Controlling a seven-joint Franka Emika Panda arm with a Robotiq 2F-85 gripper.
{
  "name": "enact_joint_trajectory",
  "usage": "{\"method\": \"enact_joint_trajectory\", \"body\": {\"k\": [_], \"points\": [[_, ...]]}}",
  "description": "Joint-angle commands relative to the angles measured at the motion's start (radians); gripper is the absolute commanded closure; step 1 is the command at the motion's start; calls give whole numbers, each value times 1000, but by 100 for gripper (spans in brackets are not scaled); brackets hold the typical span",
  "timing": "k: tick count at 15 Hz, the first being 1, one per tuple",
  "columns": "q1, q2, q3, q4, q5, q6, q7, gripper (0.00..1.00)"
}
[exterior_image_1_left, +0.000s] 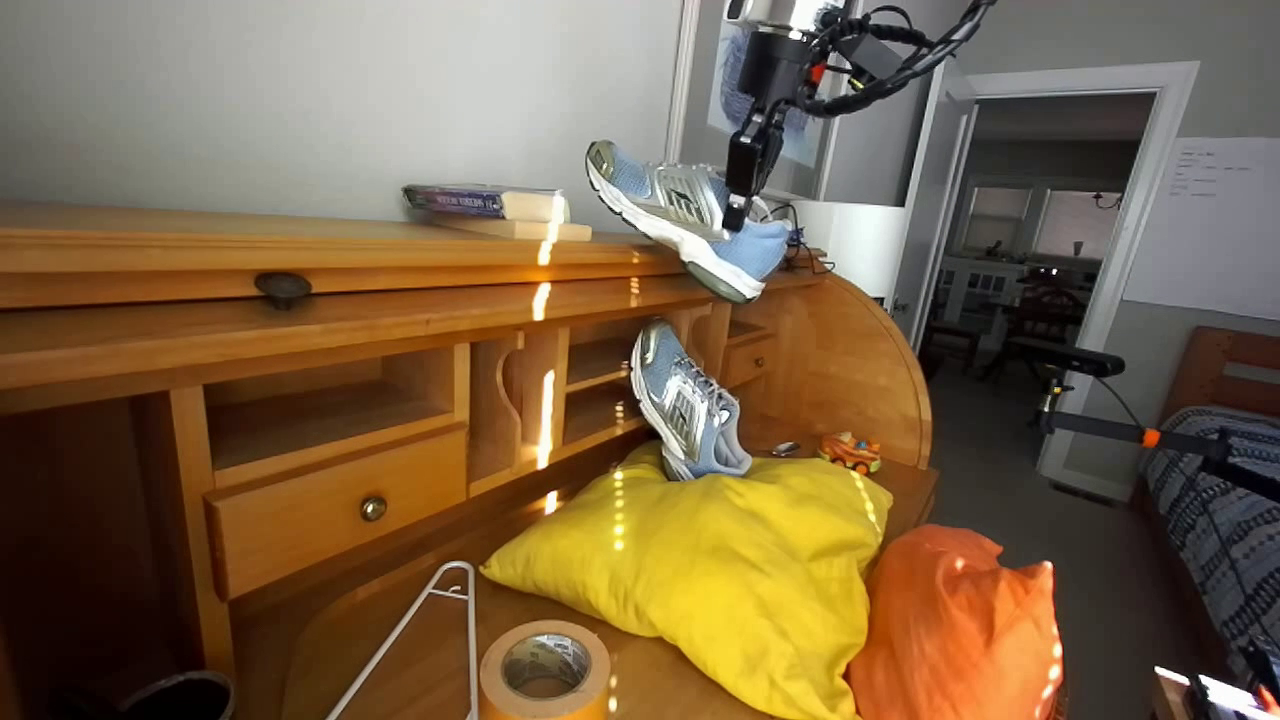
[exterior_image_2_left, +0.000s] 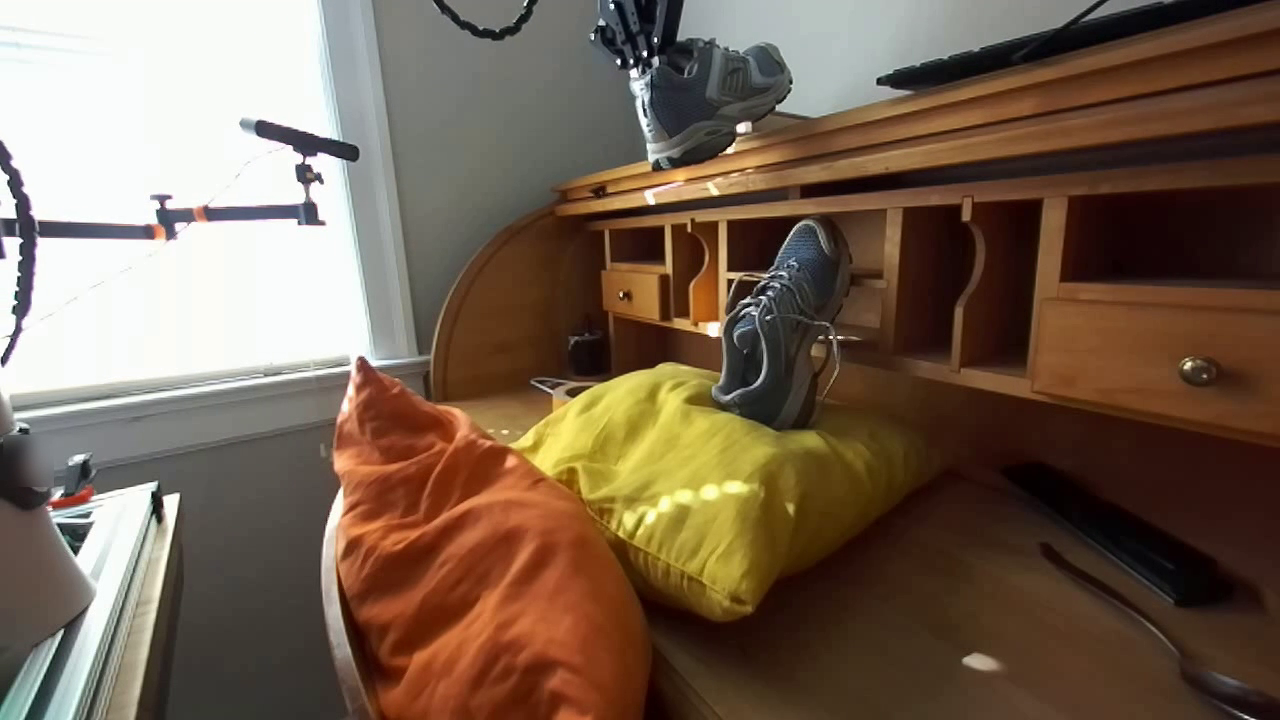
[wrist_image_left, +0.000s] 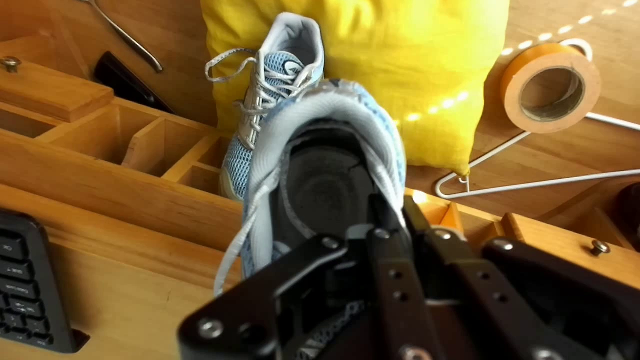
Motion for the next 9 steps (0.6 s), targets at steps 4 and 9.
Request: {"method": "enact_joint_trajectory", "body": {"k": [4,9], "points": [[-3,110,1,187,-12,-81,-6,98],[-10,187,-3,286,-11,-102,3,98]]}}
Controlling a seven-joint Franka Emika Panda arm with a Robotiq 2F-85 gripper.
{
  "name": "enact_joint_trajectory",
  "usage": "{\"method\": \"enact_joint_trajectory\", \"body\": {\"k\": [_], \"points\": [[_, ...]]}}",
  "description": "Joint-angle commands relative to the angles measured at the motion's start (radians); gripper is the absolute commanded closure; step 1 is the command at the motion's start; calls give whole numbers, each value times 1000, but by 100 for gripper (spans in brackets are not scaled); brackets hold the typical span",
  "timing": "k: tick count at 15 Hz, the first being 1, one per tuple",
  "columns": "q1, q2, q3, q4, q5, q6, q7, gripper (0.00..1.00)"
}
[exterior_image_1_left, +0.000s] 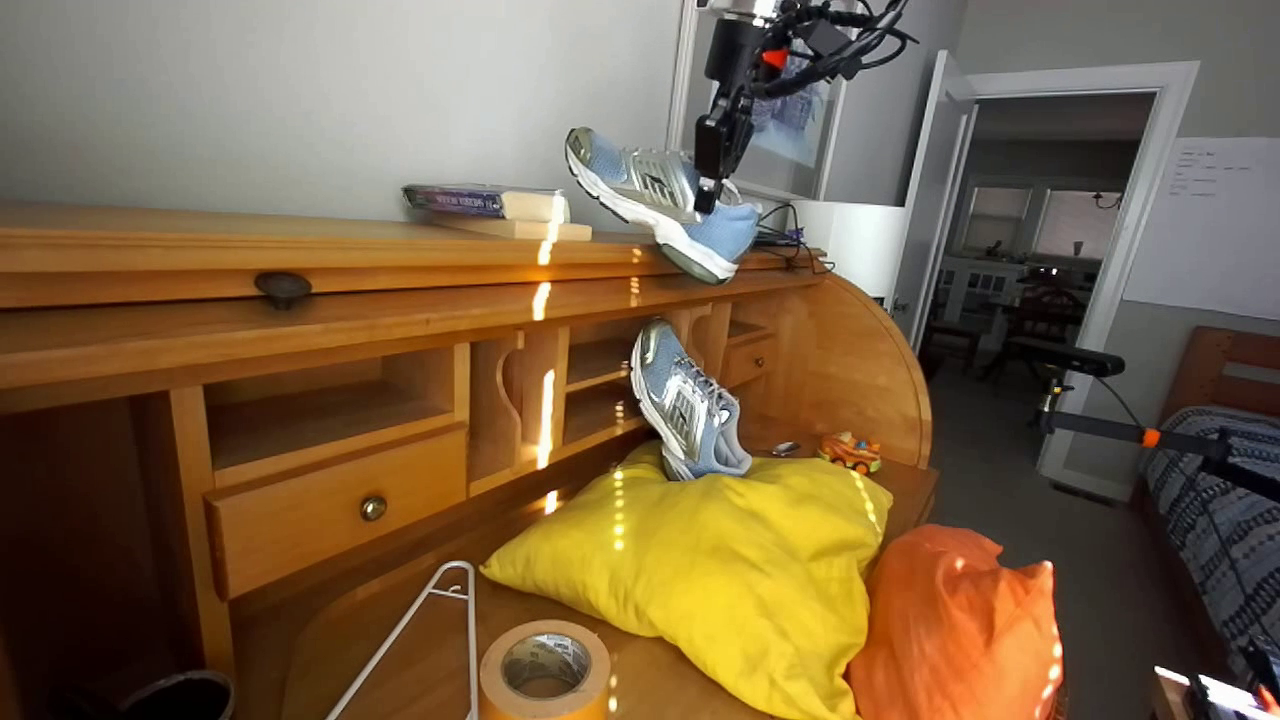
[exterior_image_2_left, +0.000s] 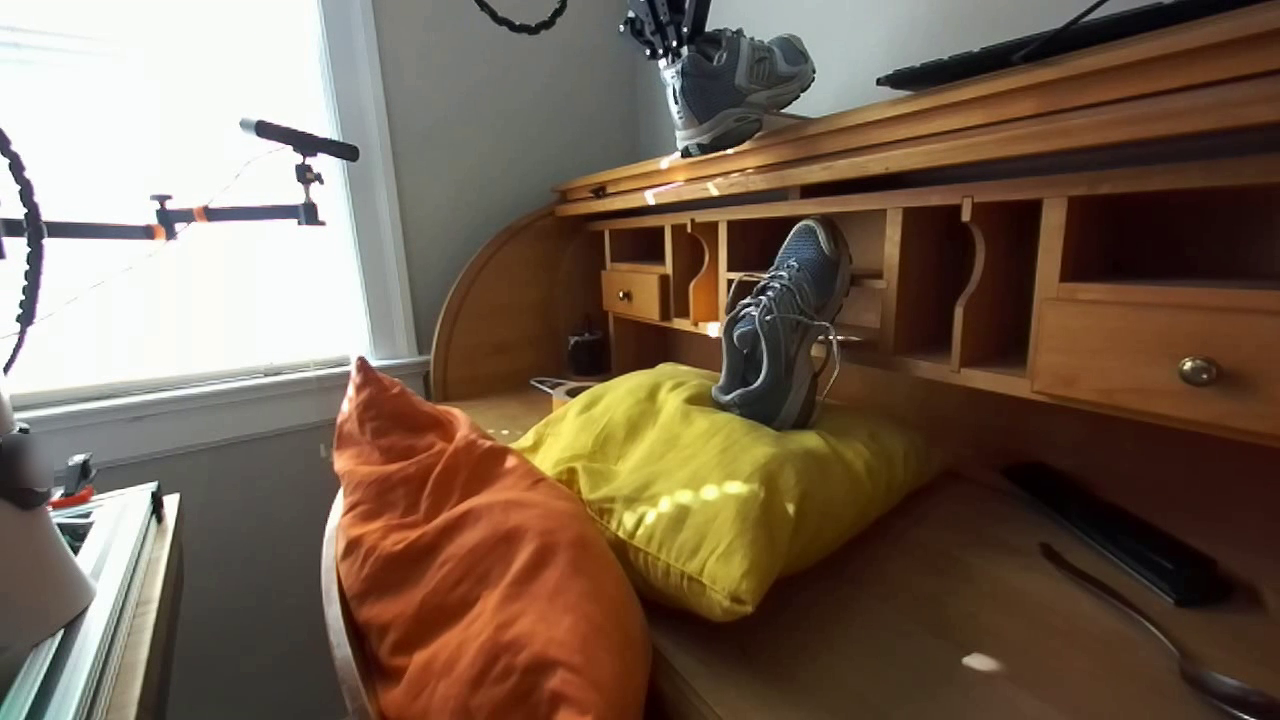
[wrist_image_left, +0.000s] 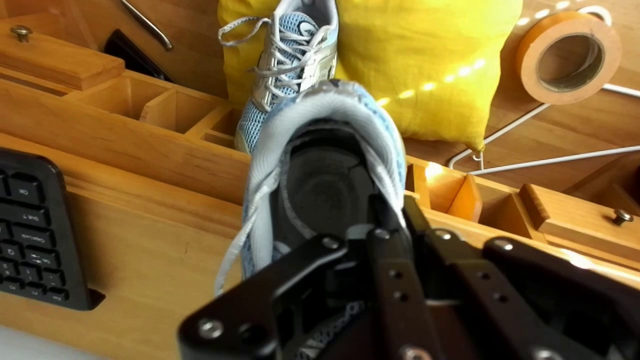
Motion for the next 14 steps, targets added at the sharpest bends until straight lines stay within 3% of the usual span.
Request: {"method": "enact_joint_trajectory", "body": {"k": [1,14], "points": [[-8,74,-2,114,-4,-44,1,98],[-11,230,8,313,5,-53,-14,98]]}}
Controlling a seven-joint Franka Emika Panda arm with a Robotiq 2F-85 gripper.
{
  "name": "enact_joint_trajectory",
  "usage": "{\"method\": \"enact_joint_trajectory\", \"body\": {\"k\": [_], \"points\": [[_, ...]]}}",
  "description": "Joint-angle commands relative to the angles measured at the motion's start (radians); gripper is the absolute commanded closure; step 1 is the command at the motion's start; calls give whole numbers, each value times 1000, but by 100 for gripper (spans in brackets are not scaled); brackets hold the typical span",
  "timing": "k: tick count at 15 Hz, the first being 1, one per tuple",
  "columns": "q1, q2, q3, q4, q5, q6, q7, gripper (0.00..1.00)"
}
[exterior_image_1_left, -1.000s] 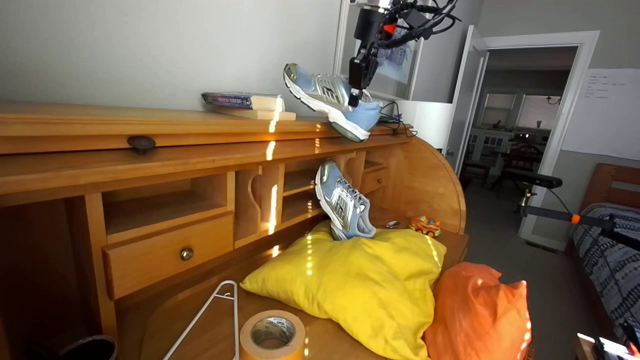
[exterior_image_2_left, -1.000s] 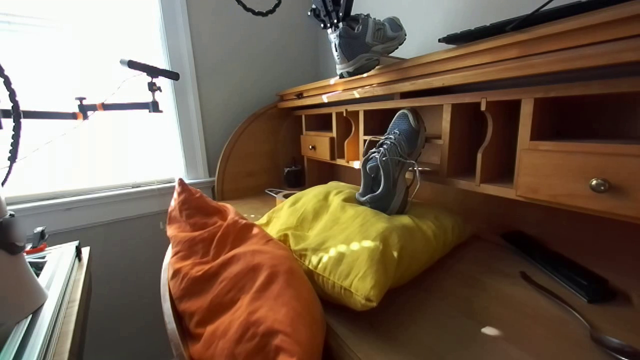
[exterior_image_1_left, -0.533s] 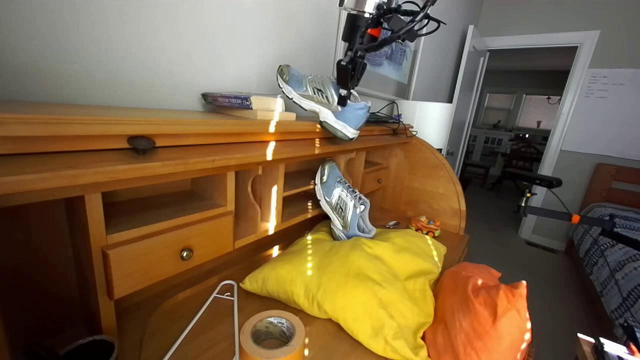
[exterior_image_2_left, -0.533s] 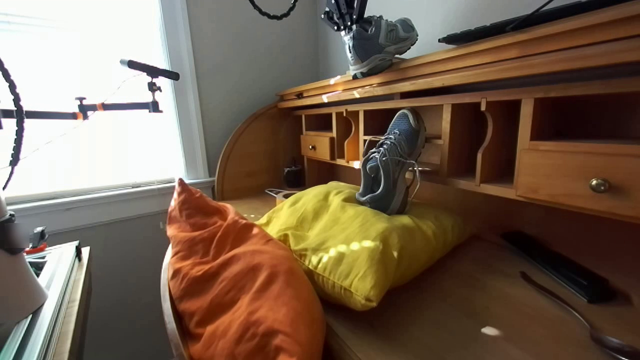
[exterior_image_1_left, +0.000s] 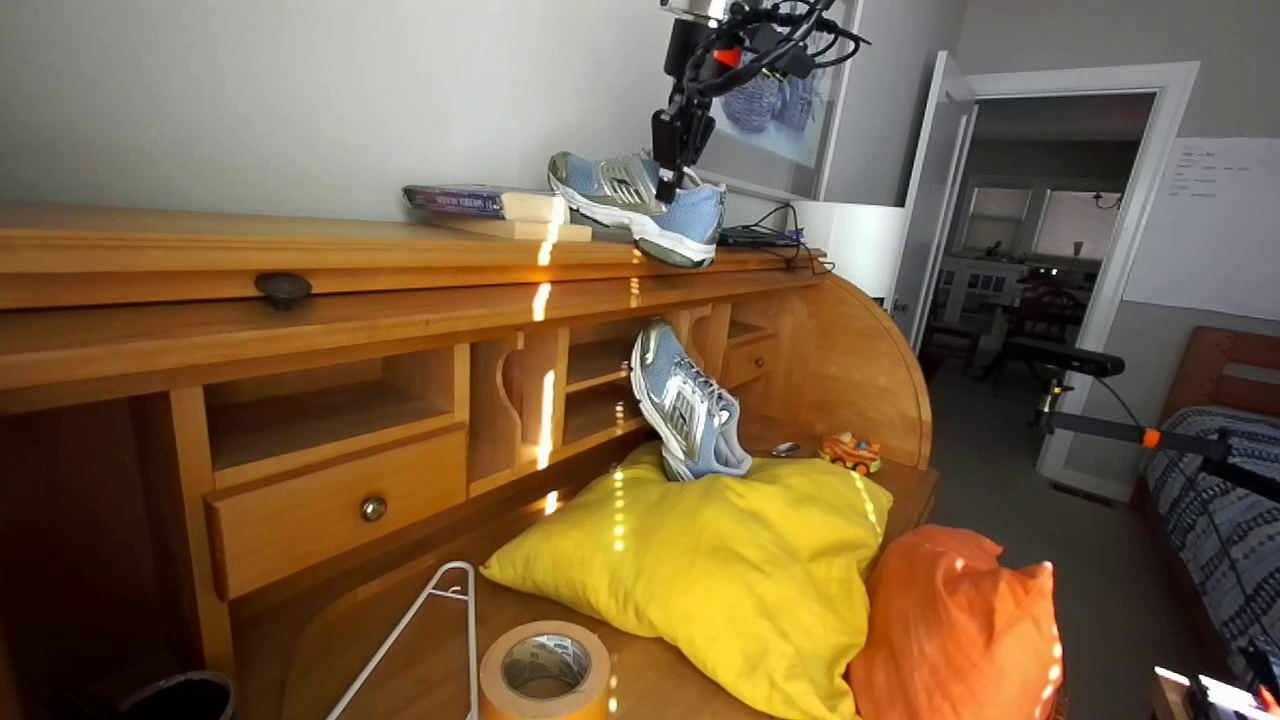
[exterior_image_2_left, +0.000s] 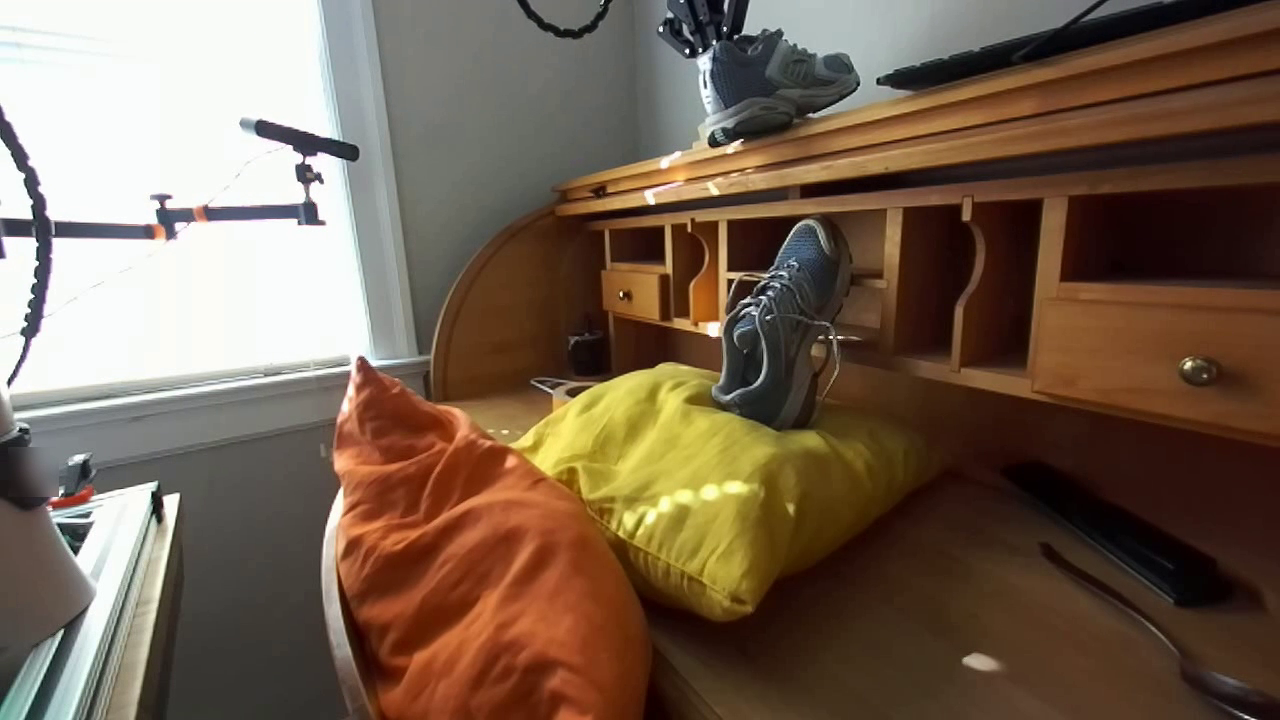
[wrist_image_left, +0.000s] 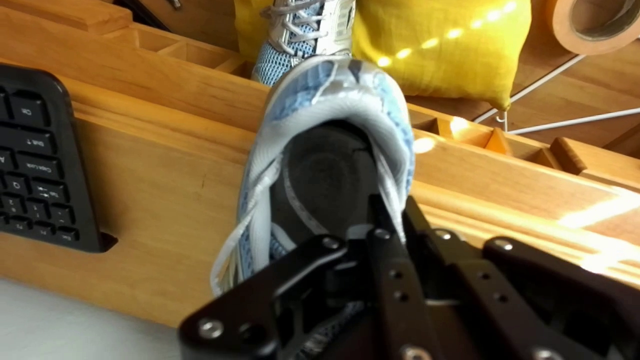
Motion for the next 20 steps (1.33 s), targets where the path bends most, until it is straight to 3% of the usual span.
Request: {"method": "enact_joint_trajectory", "body": {"k": [1,4,5,6,14,15,16,20], "points": [[-3,69,9,94,3,-19,-18,98],[-2,97,16,132,5,-17,-25,98],[-2,105,18,143,6,-15,-30,93],[1,110,18,144,8,-9,-33,98],[-2,145,26,201,29,14,-30,98],[-1,145,25,202,26,18,-24,78],[-1,144,26,202,28,24,-19,66],[6,107,27,157,16,96,-3,38]]}}
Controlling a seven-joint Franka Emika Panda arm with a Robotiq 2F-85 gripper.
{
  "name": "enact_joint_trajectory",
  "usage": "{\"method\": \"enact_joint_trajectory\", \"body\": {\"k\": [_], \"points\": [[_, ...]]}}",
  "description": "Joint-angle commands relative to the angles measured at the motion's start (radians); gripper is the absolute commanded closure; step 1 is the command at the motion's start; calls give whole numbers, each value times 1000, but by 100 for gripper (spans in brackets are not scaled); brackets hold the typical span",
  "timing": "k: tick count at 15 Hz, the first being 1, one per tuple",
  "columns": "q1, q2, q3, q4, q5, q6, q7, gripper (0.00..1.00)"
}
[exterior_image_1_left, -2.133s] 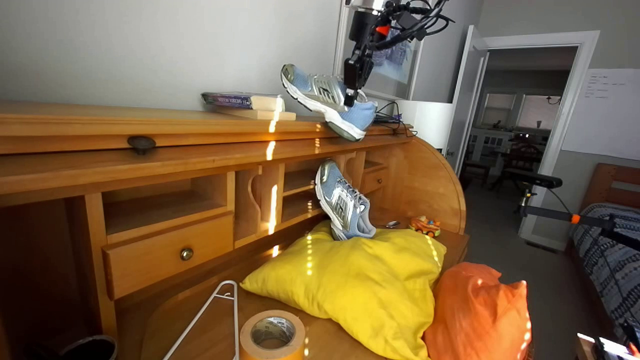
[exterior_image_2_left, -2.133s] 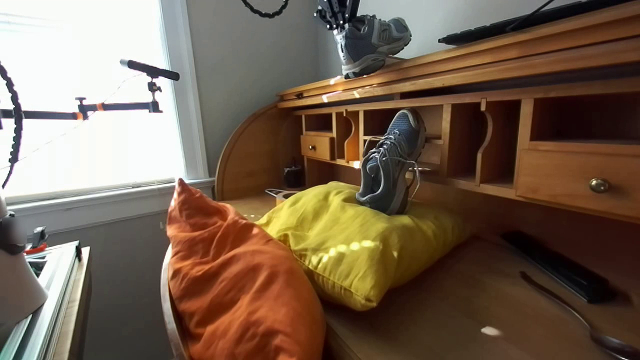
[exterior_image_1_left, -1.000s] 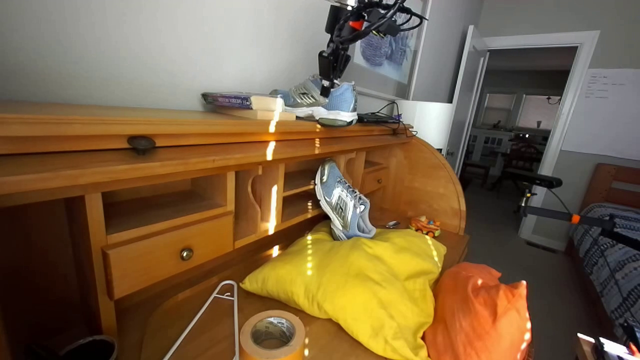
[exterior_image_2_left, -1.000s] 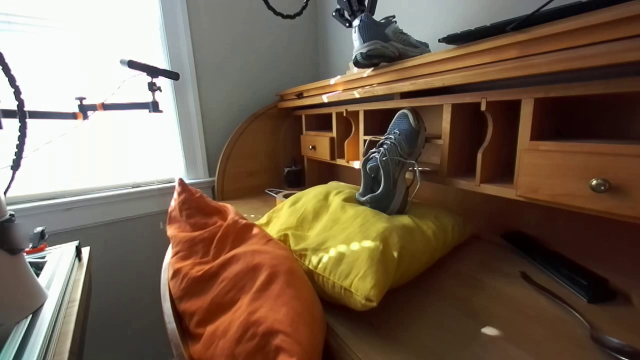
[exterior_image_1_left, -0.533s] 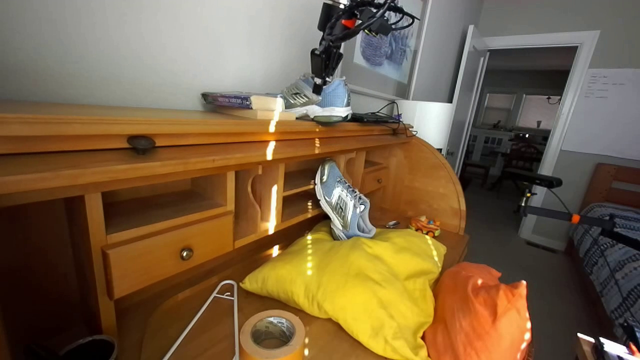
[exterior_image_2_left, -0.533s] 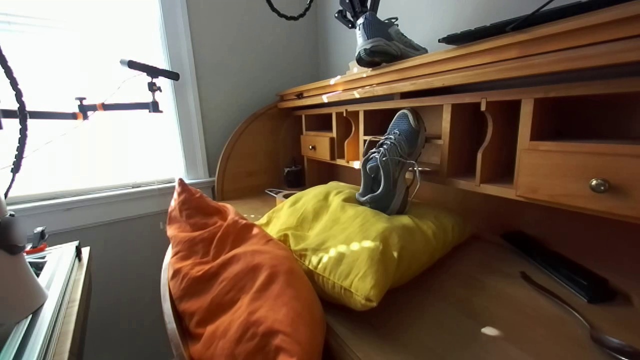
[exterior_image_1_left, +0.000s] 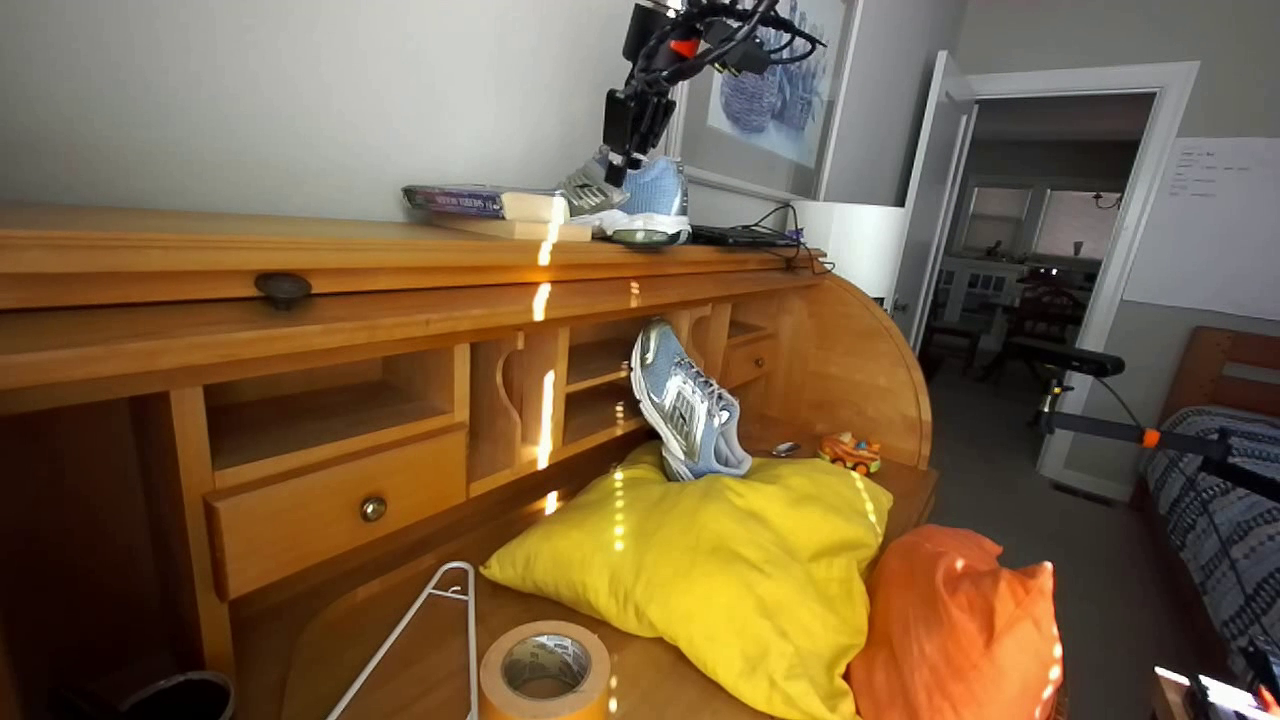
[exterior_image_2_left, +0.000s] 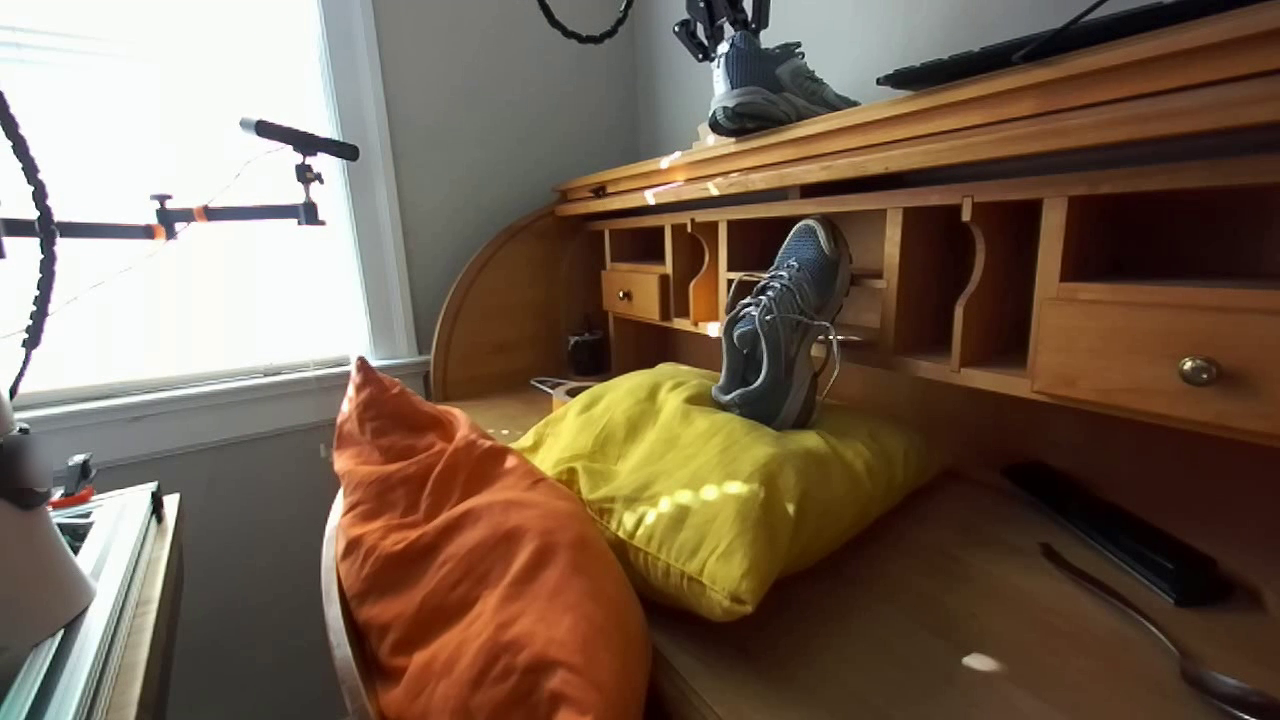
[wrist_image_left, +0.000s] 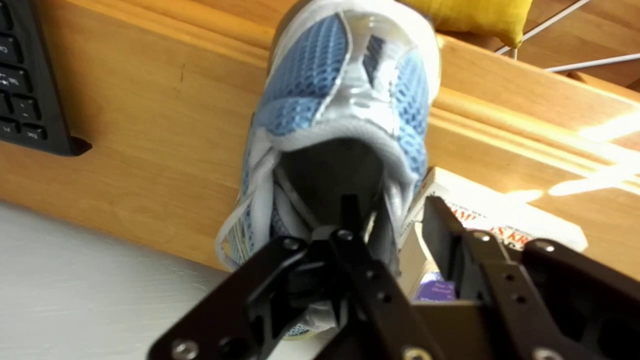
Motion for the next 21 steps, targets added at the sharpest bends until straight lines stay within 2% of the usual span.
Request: {"method": "enact_joint_trajectory", "body": {"k": [1,5,8,10,13,16,18,21], "points": [[6,-34,3,-38,3,81,31,31],[3,-121,13,-117,34,143,79,1],[-2,-205,1,-188,35,102,153,0],[-9,-257,-12,-245,29,119,200,0],[-23,-352,-28,-359,33,93,248,1],[-41,-433,-48,-477,49,-8,286,0],[-50,-480,-63,-561,69,-65,293,0],[-64,-543,-87,-704,94,-25,255,0]]}}
